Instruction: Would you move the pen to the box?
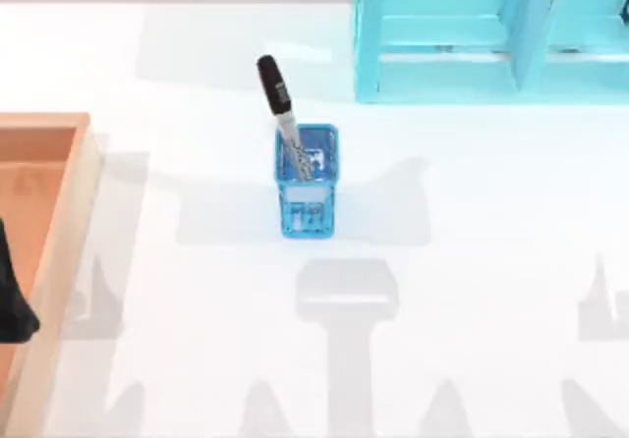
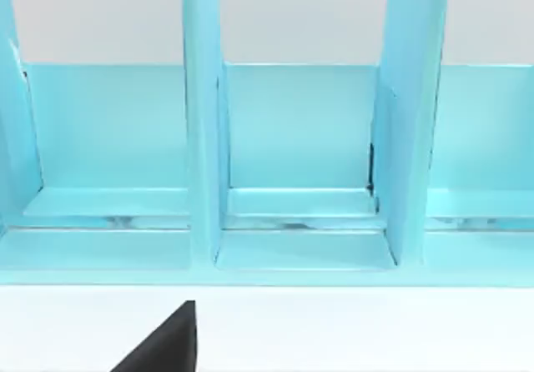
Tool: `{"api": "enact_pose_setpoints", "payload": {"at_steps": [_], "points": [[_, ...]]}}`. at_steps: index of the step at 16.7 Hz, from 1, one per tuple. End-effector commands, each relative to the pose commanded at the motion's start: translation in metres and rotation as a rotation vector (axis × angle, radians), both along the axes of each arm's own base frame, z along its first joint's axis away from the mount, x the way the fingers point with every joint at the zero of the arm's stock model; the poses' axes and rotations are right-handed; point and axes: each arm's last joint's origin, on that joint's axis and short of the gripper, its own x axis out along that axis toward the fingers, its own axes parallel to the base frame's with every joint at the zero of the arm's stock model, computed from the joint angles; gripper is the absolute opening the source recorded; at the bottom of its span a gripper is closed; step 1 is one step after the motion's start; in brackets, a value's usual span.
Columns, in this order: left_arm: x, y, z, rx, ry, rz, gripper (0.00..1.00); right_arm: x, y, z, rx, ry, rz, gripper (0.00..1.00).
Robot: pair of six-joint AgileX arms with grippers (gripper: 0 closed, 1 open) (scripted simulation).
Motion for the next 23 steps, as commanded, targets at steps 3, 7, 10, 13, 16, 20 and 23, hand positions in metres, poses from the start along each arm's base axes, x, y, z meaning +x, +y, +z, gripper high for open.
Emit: {"api": "enact_pose_setpoints", "payload": {"at_steps": [3,7,10,13,16,20,23], "points": [[0.0,0.0,0.003,-0.005,-0.008,-0.007,1.0,0.0,0.0,0.0,0.0,0.0,0.0,1.0],[0.005,-0.005,0.036,-0.056,-0.099,-0.086,1.0,0.0,0.0,0.0,0.0,0.0,0.0,1.0],[0.021,-0.011,0.063,-0.109,-0.153,-0.176,1.0,0.0,0.0,0.0,0.0,0.0,0.0,1.0],[0.053,-0.021,0.073,-0.17,-0.121,-0.28,1.0,0.0,0.0,0.0,0.0,0.0,0.0,1.0],[0.093,-0.036,0.059,-0.241,-0.008,-0.386,1.0,0.0,0.0,0.0,0.0,0.0,0.0,1.0],[0.136,-0.062,0.014,-0.336,0.163,-0.511,1.0,0.0,0.0,0.0,0.0,0.0,0.0,1.0],[0.154,-0.08,-0.023,-0.396,0.27,-0.58,1.0,0.0,0.0,0.0,0.0,0.0,0.0,1.0]]}}
